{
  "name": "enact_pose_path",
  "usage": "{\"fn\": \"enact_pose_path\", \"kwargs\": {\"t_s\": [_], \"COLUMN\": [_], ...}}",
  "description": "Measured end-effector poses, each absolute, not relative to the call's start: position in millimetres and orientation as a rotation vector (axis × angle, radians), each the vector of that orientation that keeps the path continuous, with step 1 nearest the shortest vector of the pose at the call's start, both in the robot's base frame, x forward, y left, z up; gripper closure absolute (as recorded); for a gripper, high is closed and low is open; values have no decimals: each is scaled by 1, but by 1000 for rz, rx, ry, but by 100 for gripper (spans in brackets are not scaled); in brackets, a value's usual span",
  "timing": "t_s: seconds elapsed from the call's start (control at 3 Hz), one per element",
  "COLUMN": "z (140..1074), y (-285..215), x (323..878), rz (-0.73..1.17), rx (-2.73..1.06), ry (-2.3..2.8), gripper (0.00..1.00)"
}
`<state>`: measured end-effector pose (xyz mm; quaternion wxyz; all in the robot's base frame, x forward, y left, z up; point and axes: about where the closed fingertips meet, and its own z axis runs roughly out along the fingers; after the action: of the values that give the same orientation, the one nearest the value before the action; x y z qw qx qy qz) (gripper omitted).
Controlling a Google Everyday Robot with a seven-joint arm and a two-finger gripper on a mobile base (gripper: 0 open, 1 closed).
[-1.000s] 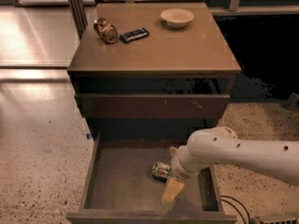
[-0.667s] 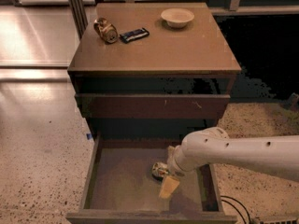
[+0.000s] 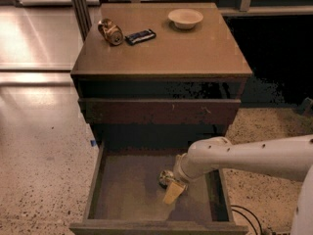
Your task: Pick 7up can from middle drawer and place on counter
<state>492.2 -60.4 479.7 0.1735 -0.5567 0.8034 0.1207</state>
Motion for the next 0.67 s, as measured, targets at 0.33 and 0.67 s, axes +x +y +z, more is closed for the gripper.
{"fn": "enact_pose_path", "kwargs": {"t_s": [0.33, 0.67], "z": [458, 437], "y": [-60, -54], "x": [491, 484], "rz": [386, 438], "rx": [-1544, -1534], "ry": [2314, 2333], "gripper": [0, 0]}}
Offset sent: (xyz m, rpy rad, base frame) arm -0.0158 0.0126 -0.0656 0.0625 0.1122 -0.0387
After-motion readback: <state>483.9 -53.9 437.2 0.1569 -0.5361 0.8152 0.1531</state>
